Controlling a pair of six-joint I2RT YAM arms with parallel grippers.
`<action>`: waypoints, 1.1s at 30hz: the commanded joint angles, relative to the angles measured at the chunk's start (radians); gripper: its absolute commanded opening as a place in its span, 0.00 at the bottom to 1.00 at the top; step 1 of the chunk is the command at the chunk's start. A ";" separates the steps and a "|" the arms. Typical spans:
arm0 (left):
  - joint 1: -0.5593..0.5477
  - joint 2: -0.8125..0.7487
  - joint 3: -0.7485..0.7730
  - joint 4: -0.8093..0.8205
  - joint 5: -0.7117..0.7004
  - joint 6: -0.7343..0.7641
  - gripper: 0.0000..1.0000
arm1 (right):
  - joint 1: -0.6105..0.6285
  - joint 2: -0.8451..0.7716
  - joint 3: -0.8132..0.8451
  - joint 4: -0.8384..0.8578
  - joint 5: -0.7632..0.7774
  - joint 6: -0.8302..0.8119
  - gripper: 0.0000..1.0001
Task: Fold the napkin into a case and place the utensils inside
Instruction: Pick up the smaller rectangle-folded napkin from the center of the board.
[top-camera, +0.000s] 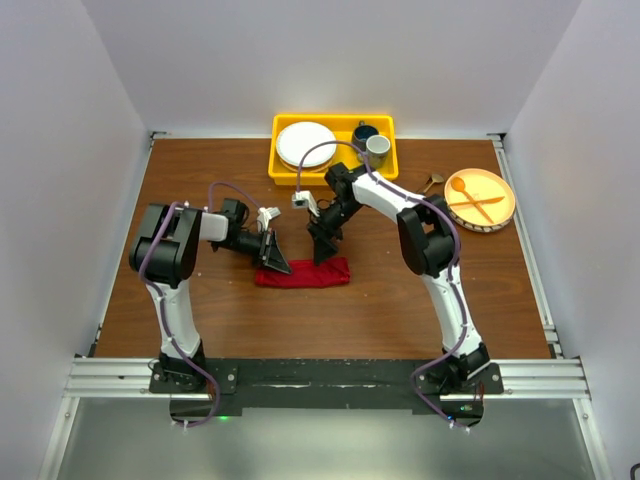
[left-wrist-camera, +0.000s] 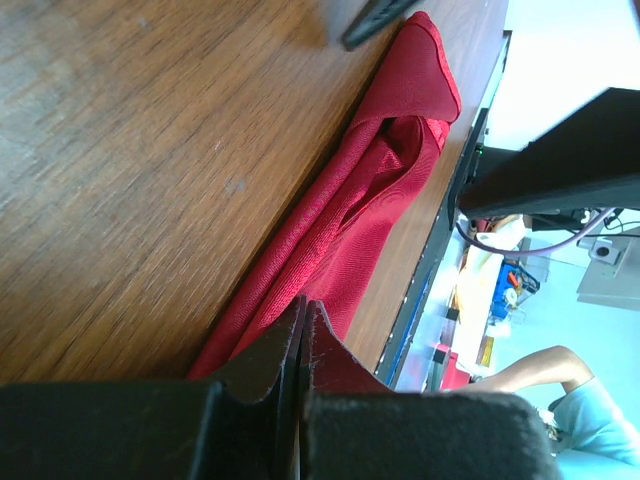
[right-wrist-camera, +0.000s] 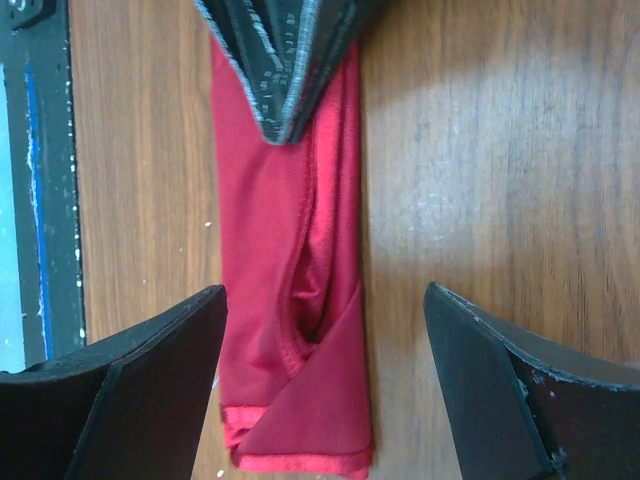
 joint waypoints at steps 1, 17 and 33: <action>-0.012 0.067 -0.019 0.029 -0.240 0.091 0.00 | 0.003 0.043 0.054 -0.008 -0.038 0.010 0.84; -0.012 0.071 -0.024 0.036 -0.238 0.091 0.00 | 0.017 0.036 -0.021 -0.024 -0.033 -0.001 0.69; -0.012 0.074 -0.024 0.043 -0.245 0.083 0.00 | 0.033 0.068 -0.028 -0.011 0.016 0.002 0.52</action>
